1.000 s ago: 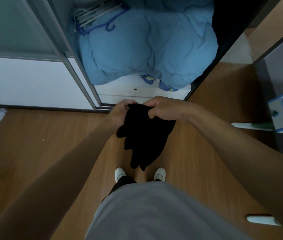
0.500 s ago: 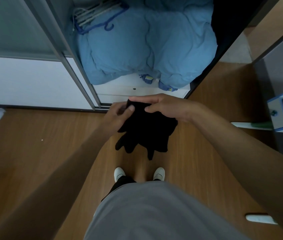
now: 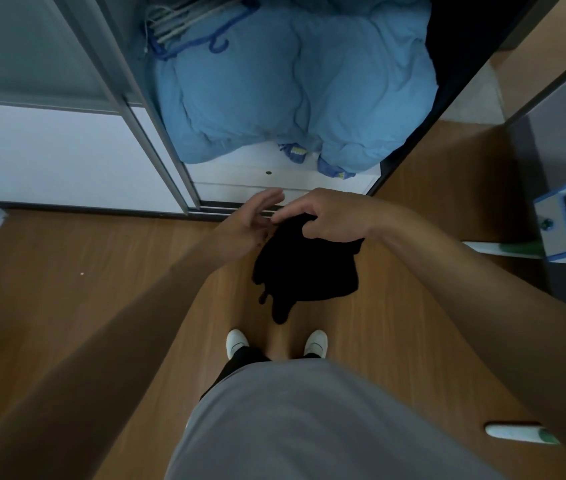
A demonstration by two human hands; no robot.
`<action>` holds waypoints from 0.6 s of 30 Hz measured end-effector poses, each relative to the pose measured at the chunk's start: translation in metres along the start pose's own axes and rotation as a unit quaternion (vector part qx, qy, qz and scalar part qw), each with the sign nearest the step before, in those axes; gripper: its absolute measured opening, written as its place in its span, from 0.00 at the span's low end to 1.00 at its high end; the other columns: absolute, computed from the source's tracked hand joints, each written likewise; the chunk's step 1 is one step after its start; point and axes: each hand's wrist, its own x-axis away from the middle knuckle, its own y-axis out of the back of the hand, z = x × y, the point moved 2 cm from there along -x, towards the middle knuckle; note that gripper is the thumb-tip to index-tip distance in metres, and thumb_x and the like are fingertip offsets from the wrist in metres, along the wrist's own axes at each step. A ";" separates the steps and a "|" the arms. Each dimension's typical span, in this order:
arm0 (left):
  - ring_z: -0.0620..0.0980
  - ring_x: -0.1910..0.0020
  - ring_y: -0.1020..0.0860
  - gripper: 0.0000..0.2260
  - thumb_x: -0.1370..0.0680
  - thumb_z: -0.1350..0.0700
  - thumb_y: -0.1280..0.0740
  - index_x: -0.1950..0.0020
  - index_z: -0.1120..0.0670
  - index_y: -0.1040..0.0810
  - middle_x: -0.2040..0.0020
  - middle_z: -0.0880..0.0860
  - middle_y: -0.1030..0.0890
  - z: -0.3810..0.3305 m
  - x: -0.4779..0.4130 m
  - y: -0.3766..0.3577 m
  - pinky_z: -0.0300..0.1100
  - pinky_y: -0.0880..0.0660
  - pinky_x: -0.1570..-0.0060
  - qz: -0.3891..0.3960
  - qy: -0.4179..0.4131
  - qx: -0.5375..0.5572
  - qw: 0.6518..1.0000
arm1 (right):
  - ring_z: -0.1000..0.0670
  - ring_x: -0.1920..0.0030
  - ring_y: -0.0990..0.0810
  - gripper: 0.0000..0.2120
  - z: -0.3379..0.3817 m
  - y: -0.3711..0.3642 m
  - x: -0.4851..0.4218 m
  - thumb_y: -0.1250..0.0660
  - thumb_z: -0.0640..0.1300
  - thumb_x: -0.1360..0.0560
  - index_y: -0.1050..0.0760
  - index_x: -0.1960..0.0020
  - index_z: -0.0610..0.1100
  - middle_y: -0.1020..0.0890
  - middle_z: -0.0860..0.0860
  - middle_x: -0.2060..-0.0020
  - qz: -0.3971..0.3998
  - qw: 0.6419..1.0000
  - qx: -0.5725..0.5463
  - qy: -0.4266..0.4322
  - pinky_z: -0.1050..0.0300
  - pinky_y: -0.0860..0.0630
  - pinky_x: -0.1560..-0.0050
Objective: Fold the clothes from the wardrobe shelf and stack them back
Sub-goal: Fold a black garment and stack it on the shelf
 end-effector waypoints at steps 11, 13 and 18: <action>0.32 0.56 0.21 0.20 0.23 0.76 0.39 0.44 0.52 0.22 0.50 0.49 0.18 -0.019 -0.010 -0.017 0.25 0.26 0.55 0.130 0.025 -0.153 0.979 | 0.57 0.79 0.32 0.18 0.015 0.013 0.025 0.40 0.36 0.26 0.13 0.57 0.50 0.26 0.61 0.79 -0.003 0.999 -0.041 0.017 0.68 0.41 0.78; 0.27 0.54 0.22 0.24 0.24 0.73 0.36 0.49 0.41 0.23 0.57 0.38 0.17 -0.027 -0.013 -0.020 0.22 0.28 0.55 0.172 0.027 -0.137 0.975 | 0.55 0.79 0.34 0.17 0.014 0.012 0.025 0.40 0.37 0.27 0.14 0.60 0.51 0.28 0.60 0.80 0.005 0.999 -0.040 0.011 0.66 0.42 0.77; 0.28 0.56 0.21 0.21 0.30 0.57 0.33 0.53 0.28 0.20 0.57 0.29 0.19 -0.027 -0.015 -0.014 0.27 0.25 0.59 0.201 0.052 -0.197 0.958 | 0.50 0.71 0.32 0.17 0.009 0.007 0.024 0.40 0.37 0.27 0.15 0.59 0.51 0.23 0.47 0.70 -0.021 0.999 -0.048 -0.002 0.57 0.37 0.70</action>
